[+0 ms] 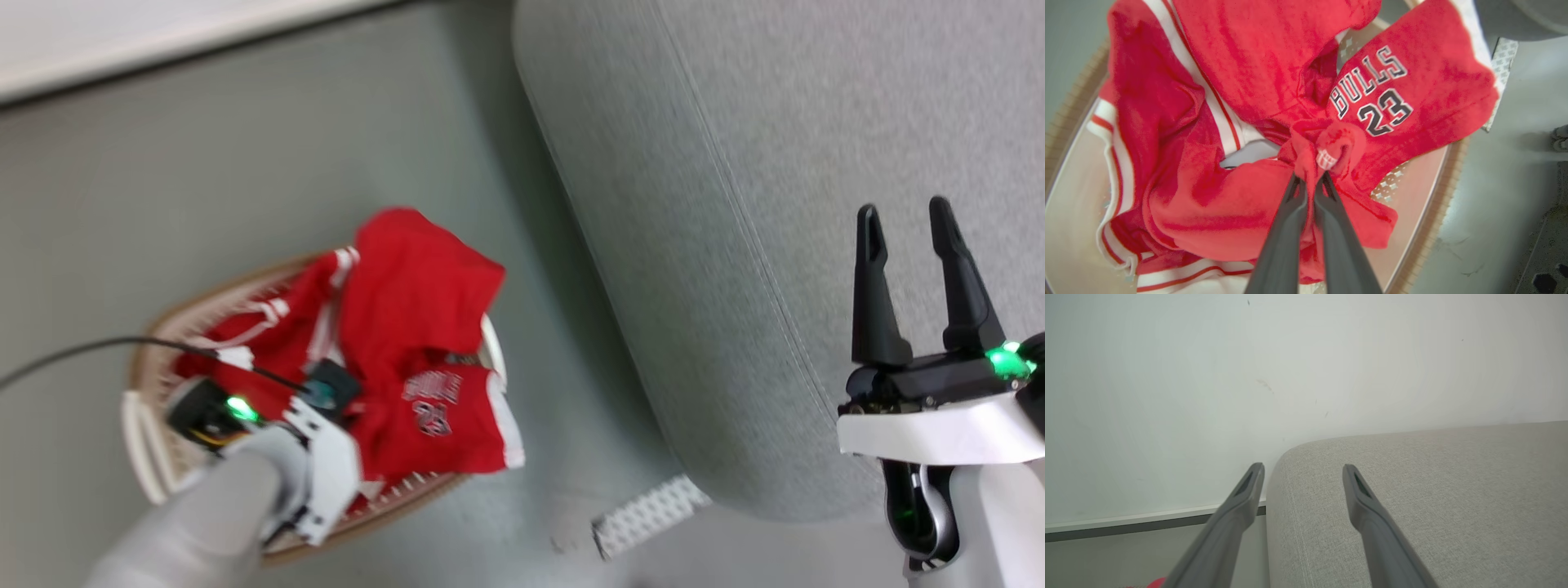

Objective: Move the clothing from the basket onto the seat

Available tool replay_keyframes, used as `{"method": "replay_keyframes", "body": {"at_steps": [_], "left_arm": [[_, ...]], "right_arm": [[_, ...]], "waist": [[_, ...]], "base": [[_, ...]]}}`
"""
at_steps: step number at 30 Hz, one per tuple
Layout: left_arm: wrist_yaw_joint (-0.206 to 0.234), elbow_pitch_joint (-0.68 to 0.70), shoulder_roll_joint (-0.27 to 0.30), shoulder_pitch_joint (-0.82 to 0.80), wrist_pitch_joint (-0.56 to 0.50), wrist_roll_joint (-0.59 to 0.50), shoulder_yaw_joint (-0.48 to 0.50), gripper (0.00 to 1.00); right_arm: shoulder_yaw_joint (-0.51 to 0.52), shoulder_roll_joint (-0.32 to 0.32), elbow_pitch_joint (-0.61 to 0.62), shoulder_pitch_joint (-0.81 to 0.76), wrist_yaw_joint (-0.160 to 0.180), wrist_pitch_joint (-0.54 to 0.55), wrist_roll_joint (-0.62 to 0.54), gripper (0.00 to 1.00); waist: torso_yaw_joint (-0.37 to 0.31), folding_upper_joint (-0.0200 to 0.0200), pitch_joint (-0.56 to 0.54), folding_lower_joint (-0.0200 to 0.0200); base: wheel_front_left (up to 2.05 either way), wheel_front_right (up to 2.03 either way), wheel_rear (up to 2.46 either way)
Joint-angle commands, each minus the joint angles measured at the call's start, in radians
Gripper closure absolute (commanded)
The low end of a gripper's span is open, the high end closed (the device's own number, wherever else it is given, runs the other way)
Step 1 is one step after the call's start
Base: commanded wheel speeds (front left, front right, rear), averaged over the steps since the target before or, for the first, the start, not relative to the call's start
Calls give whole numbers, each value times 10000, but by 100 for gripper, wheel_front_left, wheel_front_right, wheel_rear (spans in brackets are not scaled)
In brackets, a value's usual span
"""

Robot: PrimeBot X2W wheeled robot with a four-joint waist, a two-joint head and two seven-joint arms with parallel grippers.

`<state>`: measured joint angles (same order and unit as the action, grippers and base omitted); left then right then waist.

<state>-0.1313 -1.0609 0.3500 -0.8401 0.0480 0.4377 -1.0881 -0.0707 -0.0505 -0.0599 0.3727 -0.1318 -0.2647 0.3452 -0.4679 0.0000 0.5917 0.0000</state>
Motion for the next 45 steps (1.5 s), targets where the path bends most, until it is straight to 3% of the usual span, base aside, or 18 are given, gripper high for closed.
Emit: {"method": "replay_keyframes", "body": {"at_steps": [1,9,17,22,30,39,45], "left_arm": [[37,-54,-244,180,247,155,65,100],[76,-175,-1302,602,1466,1036,700,100],[164,707,-1655,942,2112,1893,1663,100],[310,1780,-1616,1051,2169,2037,2156,100],[874,5210,-1150,1339,2162,1980,3482,100],[1417,7766,-702,1066,1538,2127,3806,100],[1693,8348,-659,1273,1259,2105,3722,100]], "right_arm": [[33,-4,-80,-171,21,6,-206,0],[65,-17,-423,-622,21,7,-928,0],[43,-321,-819,-1254,21,7,-859,0],[47,-454,-957,-1651,21,7,-791,0],[-162,-586,-1211,-2289,21,7,-642,0],[-618,-661,-1284,-2577,21,8,-503,0],[-958,-636,-1312,-2451,21,7,-445,0]], "waist": [[784,0,-1154,0],[1864,0,-3109,0],[2597,0,-4543,0],[2863,0,-5177,0],[3238,0,-5917,0],[3462,0,-6195,0],[3527,0,-6199,0]], "base": [[0,0,0],[0,0,0],[0,0,0],[0,0,0],[0,0,0],[0,0,0],[0,0,0]]}}
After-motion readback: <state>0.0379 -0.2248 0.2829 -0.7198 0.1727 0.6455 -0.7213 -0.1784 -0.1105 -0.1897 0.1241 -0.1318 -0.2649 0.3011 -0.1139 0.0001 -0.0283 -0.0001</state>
